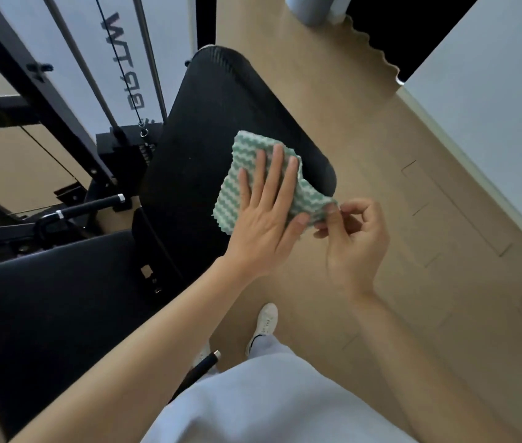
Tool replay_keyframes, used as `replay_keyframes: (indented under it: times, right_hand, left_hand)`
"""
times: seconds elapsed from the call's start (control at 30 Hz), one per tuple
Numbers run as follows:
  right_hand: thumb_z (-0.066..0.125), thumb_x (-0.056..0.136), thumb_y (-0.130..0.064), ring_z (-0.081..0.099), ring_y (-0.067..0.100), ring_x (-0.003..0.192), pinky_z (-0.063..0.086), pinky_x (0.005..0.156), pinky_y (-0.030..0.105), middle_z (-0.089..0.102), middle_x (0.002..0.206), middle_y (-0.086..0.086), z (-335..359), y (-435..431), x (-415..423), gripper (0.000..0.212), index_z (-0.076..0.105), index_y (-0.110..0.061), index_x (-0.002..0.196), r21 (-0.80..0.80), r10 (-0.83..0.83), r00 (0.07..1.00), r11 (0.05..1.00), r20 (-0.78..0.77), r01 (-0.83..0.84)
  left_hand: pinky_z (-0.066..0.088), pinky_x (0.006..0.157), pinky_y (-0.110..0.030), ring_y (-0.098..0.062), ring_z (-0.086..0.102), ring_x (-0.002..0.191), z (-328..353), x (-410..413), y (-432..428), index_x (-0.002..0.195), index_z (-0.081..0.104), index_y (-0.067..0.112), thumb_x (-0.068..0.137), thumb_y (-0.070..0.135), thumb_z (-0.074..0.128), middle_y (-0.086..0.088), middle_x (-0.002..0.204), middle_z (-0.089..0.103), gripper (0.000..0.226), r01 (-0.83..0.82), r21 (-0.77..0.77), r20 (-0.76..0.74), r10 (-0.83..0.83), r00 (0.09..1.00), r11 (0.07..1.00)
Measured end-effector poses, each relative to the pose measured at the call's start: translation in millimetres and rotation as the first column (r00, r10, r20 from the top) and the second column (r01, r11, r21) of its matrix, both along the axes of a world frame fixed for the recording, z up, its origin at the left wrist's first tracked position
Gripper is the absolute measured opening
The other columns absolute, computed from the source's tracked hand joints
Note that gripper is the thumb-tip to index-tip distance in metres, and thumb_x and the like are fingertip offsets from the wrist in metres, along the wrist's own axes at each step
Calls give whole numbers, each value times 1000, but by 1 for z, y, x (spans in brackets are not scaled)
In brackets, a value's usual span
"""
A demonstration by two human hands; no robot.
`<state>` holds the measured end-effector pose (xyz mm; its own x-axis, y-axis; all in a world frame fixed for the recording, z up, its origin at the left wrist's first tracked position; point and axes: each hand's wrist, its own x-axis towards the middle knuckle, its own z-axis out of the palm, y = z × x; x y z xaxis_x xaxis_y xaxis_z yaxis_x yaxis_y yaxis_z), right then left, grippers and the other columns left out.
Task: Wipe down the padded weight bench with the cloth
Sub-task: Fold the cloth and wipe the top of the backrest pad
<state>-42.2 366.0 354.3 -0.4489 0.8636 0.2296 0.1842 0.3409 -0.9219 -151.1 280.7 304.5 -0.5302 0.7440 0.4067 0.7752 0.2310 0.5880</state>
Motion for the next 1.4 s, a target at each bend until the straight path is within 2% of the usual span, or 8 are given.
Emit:
replay_keyframes:
  times: [0.17,0.33,0.43,0.53,0.67,0.83,1.0,1.4]
  right_hand:
    - [68,98,-15,69,25,61,59,54,35,60,78,0,29,22,-23,19,51,-15,88,87,-67,994,993,-91,74]
    - [76,89,-23,63,22,70,59,67,47,58,78,-7,43,41,-43,20,57,-16,92,119,-169,986,979,10,166]
    - [72,92,-17,65,12,89,58,85,35,67,97,1,41,13,-28,18,64,-9,106,306,23,994,951,104,-54]
    - [58,99,-37,38,25,147,36,119,31,46,156,11,21,-9,-22,56,49,-8,147,421,203,853,800,481,-428]
    - [41,104,-47,13,29,157,31,123,50,19,169,9,29,2,-42,66,21,-19,161,373,164,721,767,673,-522]
    - [35,107,-48,14,19,157,25,123,42,9,171,1,57,33,-84,67,7,-24,163,143,295,524,753,799,-642]
    - [37,103,-56,-4,14,158,6,129,42,-5,172,2,54,70,-143,78,-5,-25,162,-148,563,367,669,741,-728]
    - [34,110,-40,-3,15,158,0,128,35,2,172,5,59,88,-283,65,7,-14,163,-196,709,261,493,656,-847]
  left_hand:
    - [-3,126,-62,-44,-1,158,33,-22,15,161,13,1,108,37,28,-24,170,7,66,118,-23,-88,-120,989,993]
    - [21,124,-54,-31,31,153,48,-46,14,145,57,12,103,28,54,-8,158,47,45,27,178,103,-46,994,984]
    - [34,118,-51,-33,39,144,36,-47,1,136,65,15,101,22,62,-5,151,54,36,-119,235,77,103,992,965]
    - [42,113,-45,-35,49,132,25,-52,-4,136,65,8,101,11,63,-12,148,56,35,-125,293,34,121,992,948]
    - [51,105,-36,-32,60,120,22,-71,0,126,72,5,99,7,67,-13,133,66,27,-150,372,-16,168,986,916]
    - [52,100,-28,-30,67,109,33,-93,9,96,79,3,93,10,76,-9,105,75,9,-208,449,28,218,975,869]
    - [43,90,-16,-28,63,100,44,-126,19,92,73,4,97,14,69,-8,98,69,12,-311,401,53,317,947,862]
    - [32,83,-5,-29,51,112,47,-230,28,100,71,13,98,30,61,-6,111,63,20,-655,100,255,617,744,749]
